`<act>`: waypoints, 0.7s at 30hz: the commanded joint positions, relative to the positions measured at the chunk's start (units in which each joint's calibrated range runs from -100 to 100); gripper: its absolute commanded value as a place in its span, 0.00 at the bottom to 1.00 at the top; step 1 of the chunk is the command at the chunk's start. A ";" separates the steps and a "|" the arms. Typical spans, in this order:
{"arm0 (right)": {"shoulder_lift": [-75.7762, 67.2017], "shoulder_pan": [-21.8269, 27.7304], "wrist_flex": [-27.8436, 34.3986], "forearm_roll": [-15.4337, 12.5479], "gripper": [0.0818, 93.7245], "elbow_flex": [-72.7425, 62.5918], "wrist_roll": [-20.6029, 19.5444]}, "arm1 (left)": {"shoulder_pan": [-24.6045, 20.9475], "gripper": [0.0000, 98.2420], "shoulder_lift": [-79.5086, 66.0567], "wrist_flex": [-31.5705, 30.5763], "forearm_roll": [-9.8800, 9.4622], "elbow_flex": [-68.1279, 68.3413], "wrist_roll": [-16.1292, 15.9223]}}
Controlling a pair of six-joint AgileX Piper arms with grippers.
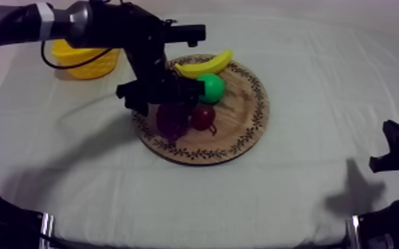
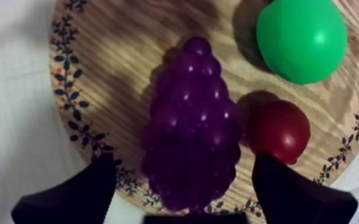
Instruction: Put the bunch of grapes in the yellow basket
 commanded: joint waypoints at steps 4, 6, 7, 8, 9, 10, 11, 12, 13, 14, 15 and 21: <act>0.03 0.02 -0.01 -0.02 0.00 -0.04 0.00 | 0.13 0.86 1.88 0.53 0.16 -1.63 -0.45; 0.03 0.02 -0.01 -0.02 0.00 -0.04 -0.01 | 0.22 0.85 2.70 1.06 0.20 -2.52 -0.58; 0.03 0.02 -0.01 -0.02 0.00 -0.04 -0.01 | 0.25 0.84 3.13 1.38 0.22 -2.95 -0.60; 0.03 0.02 -0.01 -0.02 0.00 -0.04 -0.01 | 0.25 0.84 3.54 1.65 0.23 -3.31 -0.63; 0.03 0.02 -0.01 -0.02 0.00 -0.04 -0.01 | 0.25 0.83 3.92 1.94 0.26 -3.67 -0.67; 0.03 0.02 -0.01 -0.02 0.00 -0.04 -0.01 | 0.25 0.83 4.30 2.24 0.29 -4.02 -0.69; 0.03 0.02 -0.01 -0.02 0.00 -0.04 -0.01 | 0.25 0.82 4.64 2.52 0.32 -4.33 -0.70; 0.03 0.02 -0.01 -0.02 0.00 -0.04 -0.01 | 0.23 0.81 4.93 2.74 0.36 -4.58 -0.73; 0.03 0.02 -0.01 -0.02 0.00 -0.04 -0.01 | 0.21 0.80 5.16 2.92 0.41 -4.82 -0.78; 0.03 0.02 -0.01 -0.02 0.00 -0.04 -0.01 | 0.20 0.79 5.37 3.10 0.44 -5.03 -0.85; 0.03 0.02 -0.01 -0.02 0.00 -0.04 -0.01 | 0.20 0.77 5.54 3.24 0.46 -5.20 -0.89; 0.03 0.02 -0.01 -0.02 0.00 -0.04 -0.01 | -0.10 0.71 6.05 3.61 0.95 -5.48 -1.37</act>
